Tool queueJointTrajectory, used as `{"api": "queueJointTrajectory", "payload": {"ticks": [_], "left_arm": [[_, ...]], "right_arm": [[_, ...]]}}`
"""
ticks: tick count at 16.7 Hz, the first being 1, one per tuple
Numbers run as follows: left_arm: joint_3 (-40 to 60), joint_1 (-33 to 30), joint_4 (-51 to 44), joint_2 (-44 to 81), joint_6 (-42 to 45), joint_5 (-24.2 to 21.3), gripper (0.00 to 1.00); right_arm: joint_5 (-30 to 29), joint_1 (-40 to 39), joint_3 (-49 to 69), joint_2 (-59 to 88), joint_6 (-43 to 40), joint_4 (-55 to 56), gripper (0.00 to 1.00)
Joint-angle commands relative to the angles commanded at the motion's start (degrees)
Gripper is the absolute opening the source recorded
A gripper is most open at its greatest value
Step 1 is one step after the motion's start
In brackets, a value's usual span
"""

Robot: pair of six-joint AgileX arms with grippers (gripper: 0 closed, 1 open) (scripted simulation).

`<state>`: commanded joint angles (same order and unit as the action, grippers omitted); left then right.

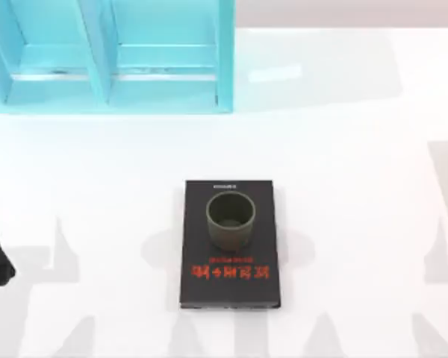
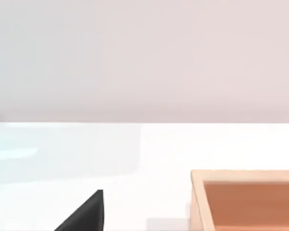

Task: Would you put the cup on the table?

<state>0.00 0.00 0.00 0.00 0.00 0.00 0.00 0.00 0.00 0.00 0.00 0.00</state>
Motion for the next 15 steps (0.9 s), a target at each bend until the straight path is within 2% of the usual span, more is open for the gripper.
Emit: {"api": "queueJointTrajectory", "payload": {"ticks": [4,7,11,15], "left_arm": [[1.58,-0.51,-1.02,1.5,-0.51,0.01,1.0],[7.85,-2.56,-5.14,7.58,-2.58,0.03,1.0],[22.5,-7.49,-15.08,22.12,-7.54,0.09,1.0],[41.89,-14.25,-28.65,41.64,-14.23,0.15,1.0]], "right_arm": [[0.0,0.0,0.0,0.0,0.0,0.0,1.0],[0.0,0.0,0.0,0.0,0.0,0.0,1.0],[0.0,0.0,0.0,0.0,0.0,0.0,1.0],[0.0,0.0,0.0,0.0,0.0,0.0,1.0]]}}
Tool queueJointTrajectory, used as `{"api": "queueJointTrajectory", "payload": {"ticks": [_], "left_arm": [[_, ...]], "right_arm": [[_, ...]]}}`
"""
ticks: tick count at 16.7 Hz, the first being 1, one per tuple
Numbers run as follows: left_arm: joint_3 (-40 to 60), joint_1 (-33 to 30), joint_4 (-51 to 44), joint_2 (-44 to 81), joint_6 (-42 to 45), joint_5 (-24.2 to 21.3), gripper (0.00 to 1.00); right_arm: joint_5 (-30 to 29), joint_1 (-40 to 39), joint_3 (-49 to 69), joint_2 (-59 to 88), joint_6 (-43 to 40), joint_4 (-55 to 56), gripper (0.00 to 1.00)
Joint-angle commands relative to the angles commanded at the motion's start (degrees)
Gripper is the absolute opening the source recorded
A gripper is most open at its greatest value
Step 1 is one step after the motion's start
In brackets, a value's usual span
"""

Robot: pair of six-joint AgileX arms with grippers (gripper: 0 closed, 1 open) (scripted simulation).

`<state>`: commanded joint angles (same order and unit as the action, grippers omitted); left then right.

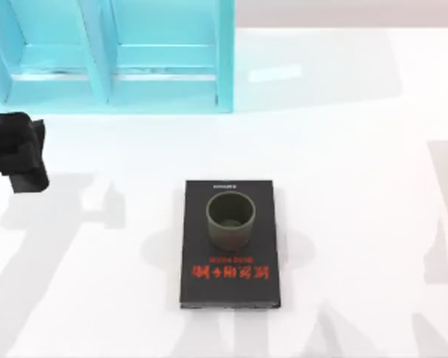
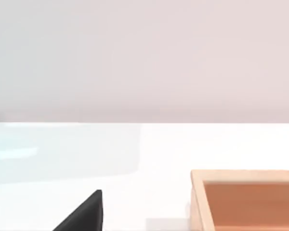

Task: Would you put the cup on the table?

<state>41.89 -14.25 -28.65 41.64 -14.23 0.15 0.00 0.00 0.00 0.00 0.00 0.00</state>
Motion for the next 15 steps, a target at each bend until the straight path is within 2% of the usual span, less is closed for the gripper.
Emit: {"api": "queueJointTrajectory", "payload": {"ticks": [10,15], "left_arm": [[53.93,-19.46,-38.32,55.21,-18.65,-0.07,1.0],[75.06,-26.96,-52.72,76.7,-25.61,-0.17,1.0]], "right_arm": [[0.0,0.0,0.0,0.0,0.0,0.0,1.0],[0.0,0.0,0.0,0.0,0.0,0.0,1.0]]}}
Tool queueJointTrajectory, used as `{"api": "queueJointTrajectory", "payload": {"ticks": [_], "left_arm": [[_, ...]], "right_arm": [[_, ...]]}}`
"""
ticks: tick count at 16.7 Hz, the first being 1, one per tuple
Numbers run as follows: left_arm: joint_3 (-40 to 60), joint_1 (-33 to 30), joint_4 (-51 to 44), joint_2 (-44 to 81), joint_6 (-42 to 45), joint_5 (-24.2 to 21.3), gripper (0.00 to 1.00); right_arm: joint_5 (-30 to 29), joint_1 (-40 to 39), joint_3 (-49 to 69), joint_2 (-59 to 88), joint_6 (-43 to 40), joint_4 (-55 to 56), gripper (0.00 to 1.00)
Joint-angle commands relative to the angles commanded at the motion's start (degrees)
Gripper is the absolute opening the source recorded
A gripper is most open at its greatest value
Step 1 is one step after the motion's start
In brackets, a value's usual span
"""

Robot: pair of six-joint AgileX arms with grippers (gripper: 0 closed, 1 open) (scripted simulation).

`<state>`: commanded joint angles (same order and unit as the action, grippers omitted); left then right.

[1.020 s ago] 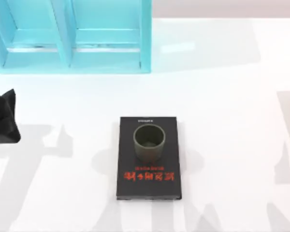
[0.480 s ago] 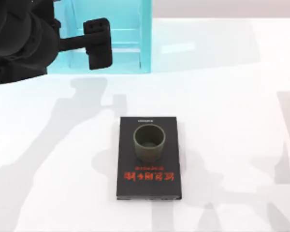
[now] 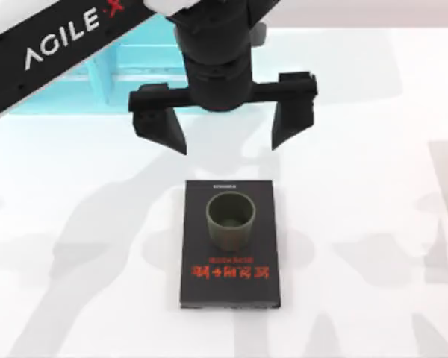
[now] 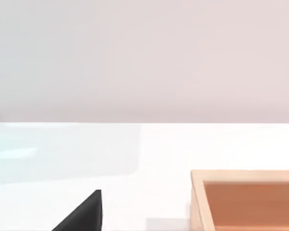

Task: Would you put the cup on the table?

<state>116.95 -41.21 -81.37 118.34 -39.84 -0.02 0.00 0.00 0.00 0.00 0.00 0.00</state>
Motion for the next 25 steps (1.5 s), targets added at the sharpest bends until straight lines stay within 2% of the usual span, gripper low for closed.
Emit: {"api": "queueJointTrajectory", "payload": {"ticks": [5,12,15,21,25], "left_arm": [[10.74,-3.7,-7.06,10.76,-3.42,-0.04,1.0],[10.94,-3.6,-7.08,11.18,-3.5,-0.05,1.0],[6.84,-3.64,-3.02,11.0,-3.33,-0.04,1.0],[-9.59,-3.62,12.99,10.75,-3.34,-0.03,1.0],[-12.3,-3.67,15.71,10.8,-3.38,-0.03,1.0]], "right_arm": [[0.0,0.0,0.0,0.0,0.0,0.0,1.0],[0.0,0.0,0.0,0.0,0.0,0.0,1.0],[0.0,0.0,0.0,0.0,0.0,0.0,1.0],[0.0,0.0,0.0,0.0,0.0,0.0,1.0],[0.0,0.0,0.0,0.0,0.0,0.0,1.0]]}}
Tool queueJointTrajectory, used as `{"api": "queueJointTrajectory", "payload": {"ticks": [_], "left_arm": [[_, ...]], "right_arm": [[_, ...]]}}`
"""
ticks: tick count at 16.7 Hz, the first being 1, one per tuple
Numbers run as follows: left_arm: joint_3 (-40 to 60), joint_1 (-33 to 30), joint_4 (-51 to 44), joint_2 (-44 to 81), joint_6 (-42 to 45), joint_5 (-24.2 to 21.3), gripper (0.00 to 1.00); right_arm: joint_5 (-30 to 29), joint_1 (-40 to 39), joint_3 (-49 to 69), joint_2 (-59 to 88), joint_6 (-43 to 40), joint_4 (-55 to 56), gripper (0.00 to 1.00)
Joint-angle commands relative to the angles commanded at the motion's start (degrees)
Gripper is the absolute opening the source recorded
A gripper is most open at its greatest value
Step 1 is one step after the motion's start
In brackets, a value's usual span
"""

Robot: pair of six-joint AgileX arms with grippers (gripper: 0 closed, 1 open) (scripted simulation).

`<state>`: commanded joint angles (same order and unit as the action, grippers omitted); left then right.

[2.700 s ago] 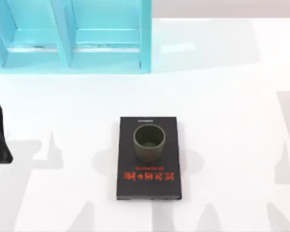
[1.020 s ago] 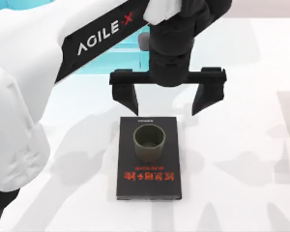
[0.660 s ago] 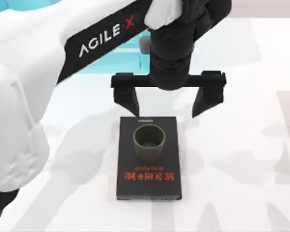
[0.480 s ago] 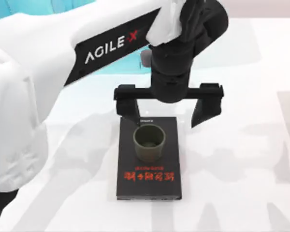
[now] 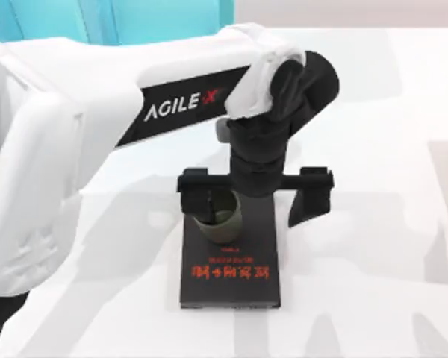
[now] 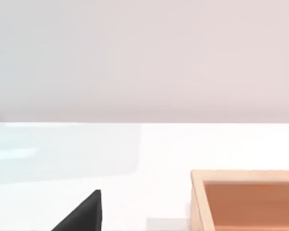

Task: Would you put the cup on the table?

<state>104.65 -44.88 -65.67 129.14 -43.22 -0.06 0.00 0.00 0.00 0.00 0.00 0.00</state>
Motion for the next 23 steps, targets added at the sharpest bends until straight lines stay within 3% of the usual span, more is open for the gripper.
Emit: {"api": "queueJointTrajectory", "payload": {"ticks": [2,15,23], "left_arm": [[0.0,0.0,0.0,0.0,0.0,0.0,1.0],[0.0,0.0,0.0,0.0,0.0,0.0,0.02],[0.0,0.0,0.0,0.0,0.0,0.0,0.0]], "right_arm": [[0.0,0.0,0.0,0.0,0.0,0.0,1.0],[0.0,0.0,0.0,0.0,0.0,0.0,1.0],[0.0,0.0,0.0,0.0,0.0,0.0,1.0]]}}
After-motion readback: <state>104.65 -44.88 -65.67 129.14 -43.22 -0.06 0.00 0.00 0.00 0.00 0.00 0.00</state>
